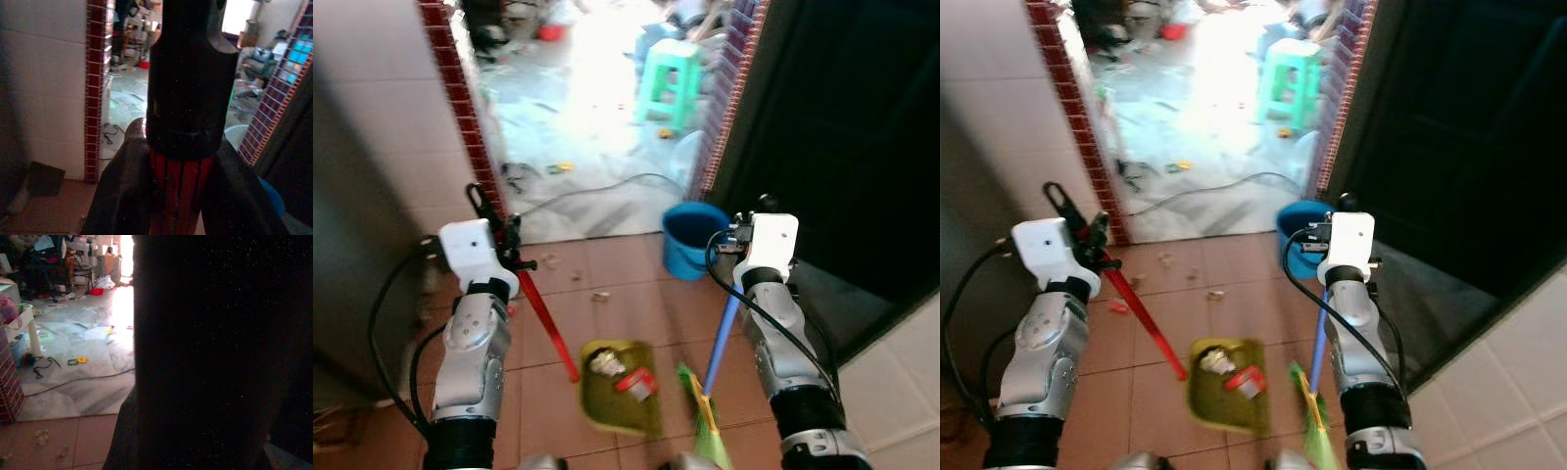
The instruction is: Sweep floor
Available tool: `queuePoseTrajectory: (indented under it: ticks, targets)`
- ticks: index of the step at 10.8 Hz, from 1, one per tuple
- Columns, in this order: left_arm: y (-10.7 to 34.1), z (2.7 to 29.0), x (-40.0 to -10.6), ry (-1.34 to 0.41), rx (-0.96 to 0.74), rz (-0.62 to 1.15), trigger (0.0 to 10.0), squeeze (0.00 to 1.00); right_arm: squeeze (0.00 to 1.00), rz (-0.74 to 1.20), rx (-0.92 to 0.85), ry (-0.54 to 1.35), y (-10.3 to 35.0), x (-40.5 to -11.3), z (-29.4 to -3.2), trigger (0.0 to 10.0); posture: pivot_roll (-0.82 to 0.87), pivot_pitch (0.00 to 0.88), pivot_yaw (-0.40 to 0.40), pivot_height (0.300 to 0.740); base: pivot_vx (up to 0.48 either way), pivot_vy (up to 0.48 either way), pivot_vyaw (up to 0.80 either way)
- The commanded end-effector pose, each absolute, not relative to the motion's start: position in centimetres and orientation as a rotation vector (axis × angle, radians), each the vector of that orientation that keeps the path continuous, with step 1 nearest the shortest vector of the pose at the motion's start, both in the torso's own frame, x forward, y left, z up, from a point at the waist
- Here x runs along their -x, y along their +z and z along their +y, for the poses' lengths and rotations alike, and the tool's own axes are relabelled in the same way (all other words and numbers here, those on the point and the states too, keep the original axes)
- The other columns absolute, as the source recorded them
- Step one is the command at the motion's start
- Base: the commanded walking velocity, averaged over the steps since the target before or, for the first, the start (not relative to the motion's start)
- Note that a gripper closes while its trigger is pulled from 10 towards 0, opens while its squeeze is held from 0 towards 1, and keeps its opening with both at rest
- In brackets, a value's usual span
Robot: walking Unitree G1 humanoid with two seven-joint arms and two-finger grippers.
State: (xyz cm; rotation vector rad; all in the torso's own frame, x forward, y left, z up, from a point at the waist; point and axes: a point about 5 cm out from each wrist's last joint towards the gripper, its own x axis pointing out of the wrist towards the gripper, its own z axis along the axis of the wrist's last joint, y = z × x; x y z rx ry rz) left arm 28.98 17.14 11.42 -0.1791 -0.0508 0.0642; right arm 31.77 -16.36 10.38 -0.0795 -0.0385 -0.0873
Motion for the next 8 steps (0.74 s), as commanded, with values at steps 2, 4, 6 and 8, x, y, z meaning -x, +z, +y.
queuePoseTrajectory:
  ticks: [2, 4, 6, 8]
  targets:
    - [13.6, 17.2, -29.4, 0.068, 0.213, -0.155, 10.0, 0.00, 0.00, -0.065, 0.124, -0.144, 10.9, -32.0, -17.9, 10.0, -0.05, 0.000, -0.012, 0.740, 0.000, 0.000, 0.00]
    - [15.0, 17.7, -30.1, 0.084, 0.251, -0.207, 10.0, 0.00, 0.00, -0.051, 0.157, -0.183, 10.5, -31.8, -19.1, 10.0, -0.06, 0.000, -0.011, 0.740, 0.000, 0.000, 0.00]
    - [16.6, 17.5, -30.3, 0.071, 0.293, -0.253, 10.0, 0.00, 0.00, -0.029, 0.144, -0.195, 10.0, -31.5, -19.2, 10.0, -0.06, 0.000, -0.007, 0.740, 0.137, 0.000, -0.23]
    - [17.8, 17.2, -30.4, 0.066, 0.319, -0.285, 10.0, 0.00, 0.00, -0.037, 0.152, -0.184, 9.9, -31.4, -19.0, 10.0, -0.07, 0.000, -0.008, 0.740, 0.283, 0.000, 0.00]
